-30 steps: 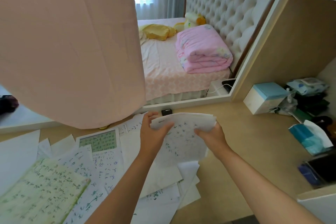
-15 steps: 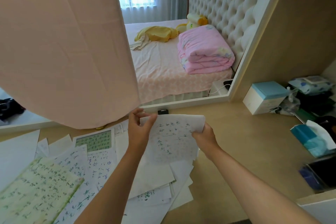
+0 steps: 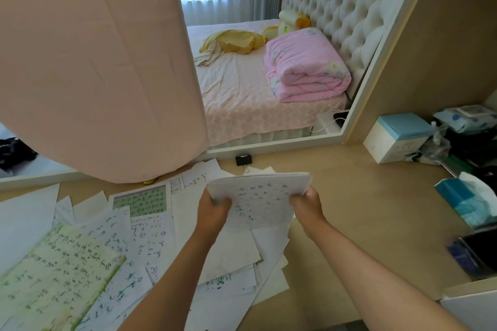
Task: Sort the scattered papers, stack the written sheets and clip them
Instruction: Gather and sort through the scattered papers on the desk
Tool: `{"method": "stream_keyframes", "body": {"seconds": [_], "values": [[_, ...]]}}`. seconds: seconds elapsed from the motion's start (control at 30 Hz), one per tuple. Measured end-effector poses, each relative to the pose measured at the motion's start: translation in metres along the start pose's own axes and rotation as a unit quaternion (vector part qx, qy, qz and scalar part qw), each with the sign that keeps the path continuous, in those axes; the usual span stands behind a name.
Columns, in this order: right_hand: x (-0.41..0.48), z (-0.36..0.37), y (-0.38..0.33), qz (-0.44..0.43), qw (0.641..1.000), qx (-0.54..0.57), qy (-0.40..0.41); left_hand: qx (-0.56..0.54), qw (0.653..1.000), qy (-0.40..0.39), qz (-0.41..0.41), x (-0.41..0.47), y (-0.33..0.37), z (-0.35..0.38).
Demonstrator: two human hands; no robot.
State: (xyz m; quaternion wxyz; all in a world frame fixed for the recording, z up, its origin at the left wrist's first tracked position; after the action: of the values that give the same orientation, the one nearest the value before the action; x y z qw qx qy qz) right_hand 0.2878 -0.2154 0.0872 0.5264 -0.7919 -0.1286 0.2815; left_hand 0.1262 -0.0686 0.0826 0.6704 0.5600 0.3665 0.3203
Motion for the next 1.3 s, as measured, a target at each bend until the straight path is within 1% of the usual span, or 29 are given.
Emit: {"method": "stream_keyframes", "body": {"seconds": [0.07, 0.17, 0.23, 0.33, 0.43, 0.5, 0.57, 0.67, 0.7, 0.77, 0.87, 0.93, 0.97, 1.1, 1.2, 1.23, 1.27, 1.3], "values": [[0.002, 0.006, -0.004, 0.001, 1.000, -0.007, 0.004, -0.006, 1.000, 0.004, -0.001, 0.000, -0.001, 0.001], [0.004, 0.009, -0.005, -0.005, 1.000, -0.001, 0.026, -0.032, 0.999, 0.030, 0.023, 0.002, 0.005, -0.001], [0.000, 0.012, 0.002, 0.002, 1.000, -0.003, 0.024, -0.028, 0.999, 0.035, 0.018, 0.003, -0.004, -0.008], [-0.005, 0.021, 0.014, 0.008, 1.000, -0.016, 0.018, -0.007, 1.000, 0.022, -0.022, 0.003, -0.026, -0.017], [-0.003, 0.033, 0.015, -0.008, 0.999, -0.025, 0.038, 0.003, 1.000, 0.007, -0.021, 0.008, -0.039, -0.020], [-0.002, 0.039, 0.017, -0.011, 0.999, -0.035, 0.027, 0.016, 1.000, -0.011, -0.025, 0.010, -0.041, -0.020], [0.000, 0.041, 0.020, -0.008, 0.999, -0.039, 0.019, 0.024, 0.999, -0.021, -0.022, 0.012, -0.037, -0.016], [0.007, 0.026, 0.015, -0.008, 0.998, -0.037, 0.044, 0.048, 0.997, -0.053, -0.021, 0.018, -0.018, -0.002], [0.011, 0.016, 0.015, -0.008, 0.997, -0.048, 0.055, 0.058, 0.995, -0.067, -0.045, 0.023, -0.015, 0.005], [0.021, -0.008, 0.022, 0.009, 0.993, -0.096, 0.070, 0.076, 0.983, -0.100, -0.132, 0.030, -0.012, 0.025], [0.042, -0.049, 0.050, 0.073, 0.977, -0.182, 0.088, 0.110, 0.945, -0.166, -0.258, 0.029, -0.021, 0.066], [0.052, -0.077, 0.073, 0.120, 0.961, -0.233, 0.088, 0.130, 0.921, -0.201, -0.308, 0.024, -0.039, 0.098], [0.058, -0.090, 0.086, 0.141, 0.954, -0.252, 0.082, 0.137, 0.913, -0.207, -0.323, 0.020, -0.051, 0.114], [0.075, -0.139, 0.124, 0.174, 0.932, -0.304, 0.095, 0.178, 0.910, -0.194, -0.320, 0.008, -0.092, 0.172], [0.091, -0.172, 0.144, 0.179, 0.927, -0.310, 0.112, 0.204, 0.905, -0.217, -0.304, 0.003, -0.114, 0.210], [0.097, -0.181, 0.150, 0.176, 0.926, -0.311, 0.120, 0.231, 0.903, -0.224, -0.285, 0.002, -0.119, 0.221], [0.102, -0.189, 0.154, 0.173, 0.925, -0.316, 0.124, 0.279, 0.895, -0.233, -0.258, 0.002, -0.123, 0.229], [0.108, -0.196, 0.160, 0.168, 0.921, -0.329, 0.121, 0.343, 0.877, -0.248, -0.227, 0.003, -0.129, 0.236]]}}
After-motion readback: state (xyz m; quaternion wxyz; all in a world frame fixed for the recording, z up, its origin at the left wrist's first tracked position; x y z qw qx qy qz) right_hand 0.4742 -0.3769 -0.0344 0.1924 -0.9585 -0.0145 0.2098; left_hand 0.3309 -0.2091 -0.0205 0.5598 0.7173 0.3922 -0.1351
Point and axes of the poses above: each hand's wrist, its own x-axis towards the middle knuckle, its own z-axis out of the palm, y = z × x, the point moved 1 cm from there along x, towards the middle knuckle, and after that the axes turned 12 degrees about -x, right-handed, at the moved point
